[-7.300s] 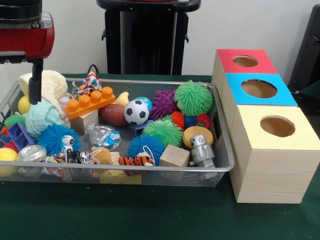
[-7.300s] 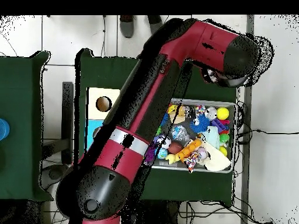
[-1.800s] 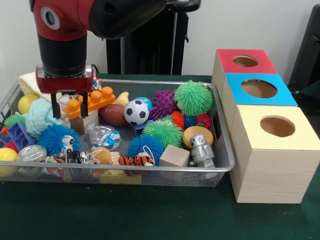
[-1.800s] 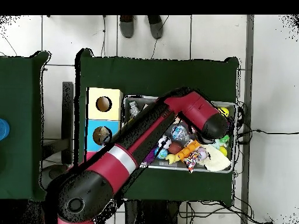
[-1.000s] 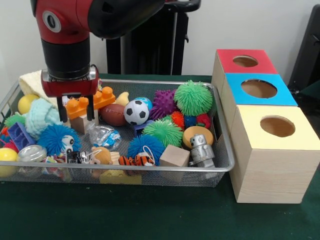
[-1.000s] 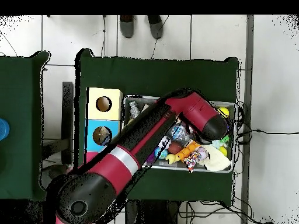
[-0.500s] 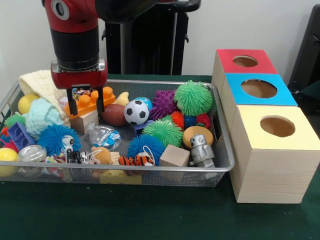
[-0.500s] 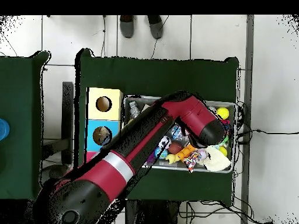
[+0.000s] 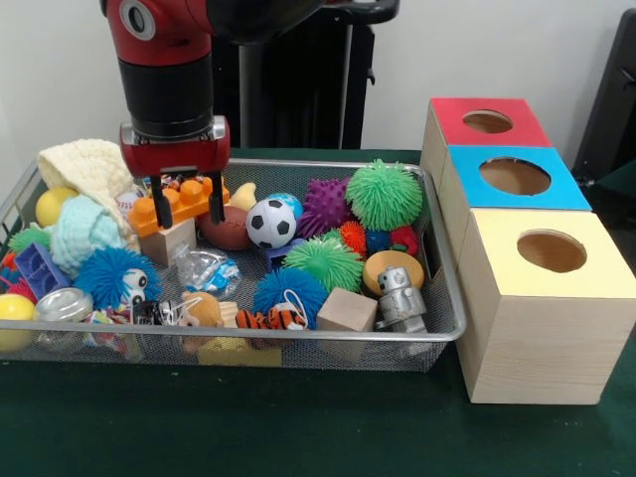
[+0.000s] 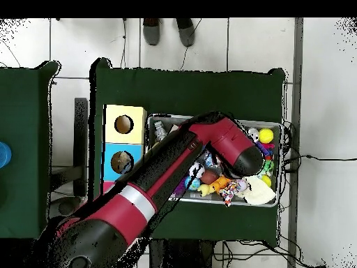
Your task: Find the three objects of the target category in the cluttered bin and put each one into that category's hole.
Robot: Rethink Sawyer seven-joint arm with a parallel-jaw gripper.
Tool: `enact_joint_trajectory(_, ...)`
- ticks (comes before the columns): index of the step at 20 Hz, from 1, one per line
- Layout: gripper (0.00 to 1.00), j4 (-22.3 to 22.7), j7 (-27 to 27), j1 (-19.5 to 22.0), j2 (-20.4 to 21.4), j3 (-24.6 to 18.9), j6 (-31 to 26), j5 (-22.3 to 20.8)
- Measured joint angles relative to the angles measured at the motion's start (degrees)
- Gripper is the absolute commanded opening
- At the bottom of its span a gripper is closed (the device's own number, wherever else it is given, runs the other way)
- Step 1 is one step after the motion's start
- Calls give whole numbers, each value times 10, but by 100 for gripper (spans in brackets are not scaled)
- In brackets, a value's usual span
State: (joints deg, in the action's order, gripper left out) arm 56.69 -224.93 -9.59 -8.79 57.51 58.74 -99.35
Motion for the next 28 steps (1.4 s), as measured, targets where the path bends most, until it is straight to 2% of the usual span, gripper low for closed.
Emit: enact_joint_trajectory(28, 100, 4, 0, 1, -4, -13, 0, 5)
